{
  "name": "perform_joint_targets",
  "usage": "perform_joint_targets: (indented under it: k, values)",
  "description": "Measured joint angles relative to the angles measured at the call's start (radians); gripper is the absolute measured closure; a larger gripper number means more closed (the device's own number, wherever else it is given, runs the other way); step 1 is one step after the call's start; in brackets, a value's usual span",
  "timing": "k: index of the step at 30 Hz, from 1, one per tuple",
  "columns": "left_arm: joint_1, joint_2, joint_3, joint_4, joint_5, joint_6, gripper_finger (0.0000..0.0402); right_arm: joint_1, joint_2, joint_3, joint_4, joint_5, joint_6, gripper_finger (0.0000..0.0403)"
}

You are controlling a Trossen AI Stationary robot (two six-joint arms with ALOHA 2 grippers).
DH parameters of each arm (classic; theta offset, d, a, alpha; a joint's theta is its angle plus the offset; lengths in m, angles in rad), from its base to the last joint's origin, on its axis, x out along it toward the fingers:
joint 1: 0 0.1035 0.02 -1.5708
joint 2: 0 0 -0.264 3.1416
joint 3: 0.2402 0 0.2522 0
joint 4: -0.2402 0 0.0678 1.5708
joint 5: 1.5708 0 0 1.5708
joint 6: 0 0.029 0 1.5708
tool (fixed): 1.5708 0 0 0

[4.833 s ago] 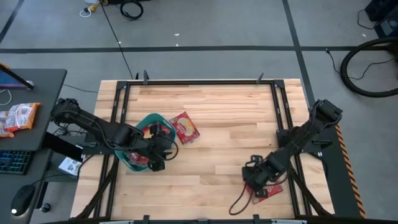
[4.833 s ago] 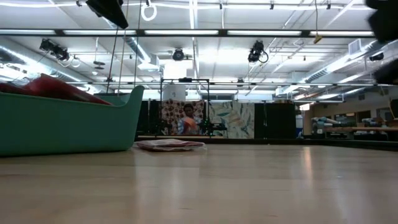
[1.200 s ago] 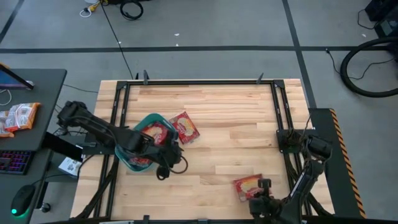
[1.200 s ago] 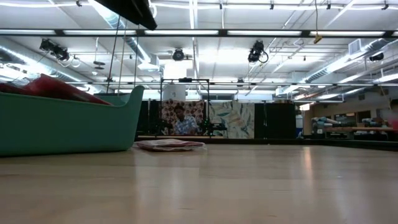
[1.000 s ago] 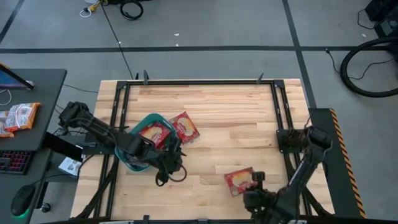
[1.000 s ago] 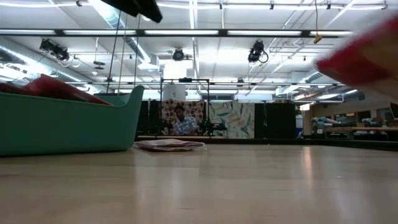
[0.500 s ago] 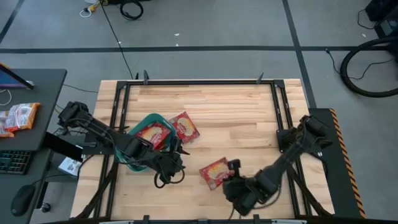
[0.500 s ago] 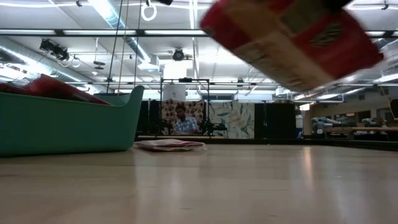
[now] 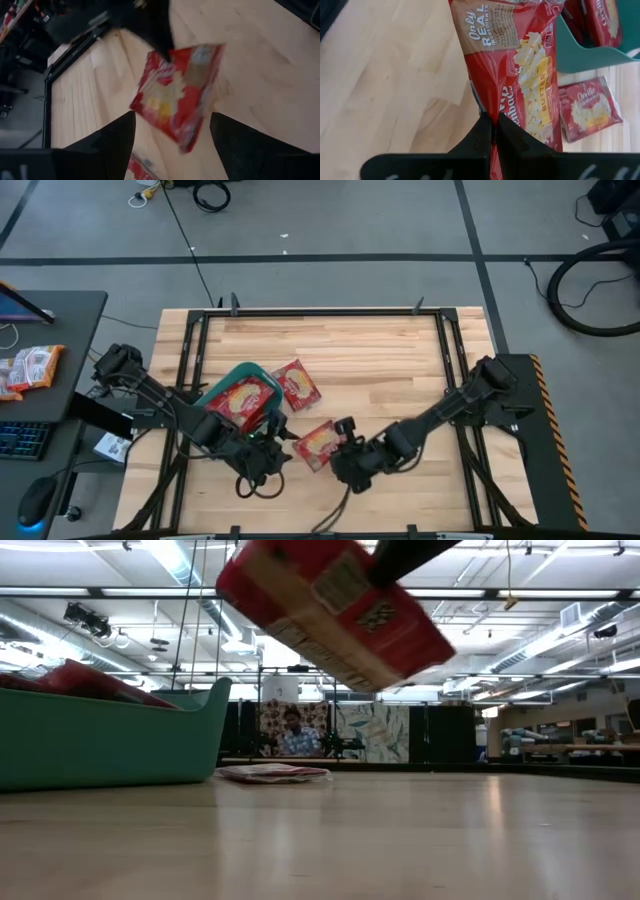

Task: Sort popcorn bags into baskets
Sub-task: Put the red popcorn bag into the green bin

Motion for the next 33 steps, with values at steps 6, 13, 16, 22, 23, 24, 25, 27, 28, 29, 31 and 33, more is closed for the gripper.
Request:
perform_joint_targets:
  k: [6, 13, 16, 22, 23, 24, 25, 27, 28, 29, 31, 33]
  values:
    - [-0.017, 0.0, 0.0, -0.039, -0.022, 0.02, 0.0143, -0.066, -0.005, 0.0, 0.016, -0.06, -0.035, 0.0388]
    - [-0.02, 0.0, 0.0, -0.069, -0.072, 0.058, 0.0143, -0.117, -0.066, 0.0, 0.084, -0.089, -0.053, 0.0388]
    - [-0.026, 0.0, 0.0, -0.064, -0.146, 0.115, 0.0143, -0.125, -0.1, 0.0, 0.119, -0.109, -0.053, 0.0388]
    - [-0.018, 0.0, 0.0, -0.043, -0.204, 0.131, 0.0145, -0.132, -0.133, 0.0, 0.184, -0.195, -0.048, 0.0388]
    - [-0.018, 0.0, 0.0, -0.035, -0.204, 0.127, 0.0148, -0.133, -0.135, 0.0, 0.187, -0.201, -0.044, 0.0388]
    - [-0.018, 0.0, 0.0, -0.025, -0.205, 0.123, 0.0153, -0.134, -0.135, 0.0, 0.192, -0.207, -0.042, 0.0388]
    - [-0.018, 0.0, 0.0, -0.016, -0.205, 0.119, 0.0159, -0.135, -0.135, 0.0, 0.198, -0.215, -0.04, 0.0387]
    - [-0.018, 0.0, 0.0, 0.007, -0.204, 0.102, 0.0176, -0.136, -0.135, 0.0, 0.207, -0.225, -0.034, 0.0387]
    - [-0.02, 0.0, 0.0, 0.018, -0.204, 0.096, 0.0185, -0.137, -0.135, 0.0, 0.213, -0.233, -0.034, 0.0387]
    - [-0.02, 0.0, 0.0, 0.023, -0.204, 0.09, 0.0197, -0.138, -0.135, 0.0, 0.216, -0.241, -0.031, 0.0387]
    - [-0.019, 0.0, 0.0, 0.027, -0.197, 0.071, 0.022, -0.14, -0.135, 0.0, 0.215, -0.244, -0.024, 0.0387]
    - [-0.018, 0.0, 0.0, 0.027, -0.19, 0.053, 0.0246, -0.14, -0.135, 0.0, 0.223, -0.244, -0.026, 0.0384]
